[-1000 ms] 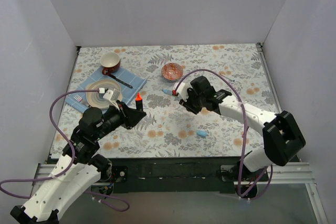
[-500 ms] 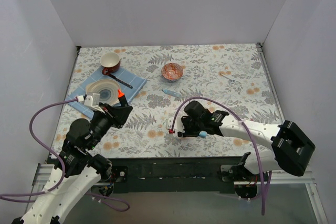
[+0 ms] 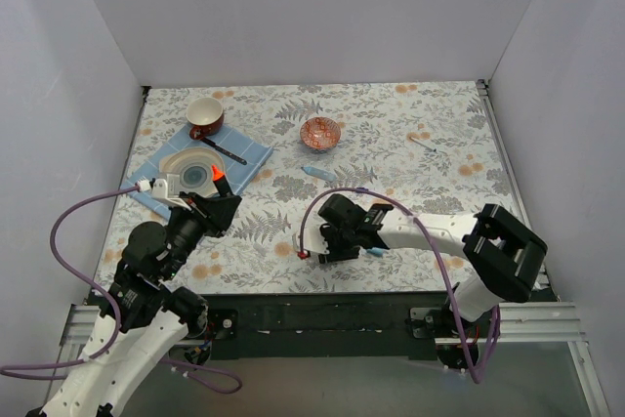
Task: Insert the pens into the pen caps
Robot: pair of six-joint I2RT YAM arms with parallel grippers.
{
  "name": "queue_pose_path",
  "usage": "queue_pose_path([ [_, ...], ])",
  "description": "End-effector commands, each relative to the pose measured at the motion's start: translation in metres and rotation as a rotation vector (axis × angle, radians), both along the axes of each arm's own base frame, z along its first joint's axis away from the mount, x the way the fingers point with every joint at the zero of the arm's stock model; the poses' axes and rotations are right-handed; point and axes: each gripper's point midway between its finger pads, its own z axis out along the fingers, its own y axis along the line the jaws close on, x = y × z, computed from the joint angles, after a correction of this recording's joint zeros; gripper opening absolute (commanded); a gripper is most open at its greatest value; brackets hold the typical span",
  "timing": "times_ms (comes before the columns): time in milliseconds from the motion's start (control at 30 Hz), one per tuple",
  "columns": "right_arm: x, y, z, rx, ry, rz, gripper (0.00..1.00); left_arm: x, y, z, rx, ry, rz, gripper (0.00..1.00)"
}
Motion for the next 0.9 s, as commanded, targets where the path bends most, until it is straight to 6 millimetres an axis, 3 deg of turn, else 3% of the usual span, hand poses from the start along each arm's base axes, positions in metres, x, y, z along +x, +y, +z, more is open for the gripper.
queue_pose_path([
  [0, 0.004, 0.006, 0.006, -0.033, -0.011, 0.005, 0.5, -0.001, 0.005, 0.007, -0.008, -0.017, 0.02, 0.0],
  [133, 0.008, 0.014, 0.018, 0.007, -0.029, -0.014, 0.58, -0.001, 0.004, 0.005, -0.005, -0.012, 0.012, 0.0],
  [233, 0.007, 0.026, 0.04, 0.106, -0.038, -0.018, 0.63, -0.003, 0.004, 0.006, -0.009, -0.015, 0.009, 0.0],
  [300, 0.005, 0.035, 0.062, 0.208, -0.033, -0.055, 0.66, -0.003, 0.003, 0.006, -0.01, -0.017, 0.006, 0.0],
  [333, 0.009, 0.046, 0.085, 0.305, -0.059, -0.076, 0.68, -0.003, 0.003, 0.006, -0.009, -0.019, 0.004, 0.0],
  [400, 0.009, 0.053, 0.103, 0.408, -0.011, -0.207, 0.68, -0.002, 0.003, 0.005, -0.007, -0.015, 0.004, 0.0],
  [433, 0.013, 0.06, 0.121, 0.494, -0.008, -0.264, 0.68, -0.002, 0.002, 0.005, -0.007, -0.015, 0.003, 0.0],
  [500, 0.024, 0.056, 0.129, 0.528, 0.007, -0.431, 0.68, -0.003, 0.001, 0.004, -0.004, -0.011, -0.005, 0.0],
  [600, 0.035, 0.037, 0.122, 0.48, 0.118, -0.876, 0.66, -0.003, -0.001, 0.002, 0.005, -0.005, -0.019, 0.0],
  [633, 0.035, 0.04, 0.12, 0.462, 0.183, -1.002, 0.63, -0.002, -0.002, 0.003, 0.01, -0.005, -0.022, 0.0],
  [667, 0.025, 0.024, 0.103, 0.352, 0.213, -1.082, 0.62, -0.003, -0.003, 0.002, 0.012, -0.002, -0.026, 0.0],
  [733, 0.019, 0.017, 0.088, 0.299, 0.277, -1.271, 0.6, -0.004, -0.004, 0.003, 0.013, -0.003, -0.036, 0.0],
  [767, 0.015, 0.001, 0.08, 0.236, 0.253, -1.358, 0.6, -0.004, -0.004, 0.004, 0.012, -0.007, -0.039, 0.0],
  [867, 0.003, -0.008, 0.069, 0.165, 0.305, -1.546, 0.61, -0.005, -0.005, 0.005, 0.011, -0.015, -0.043, 0.0],
])
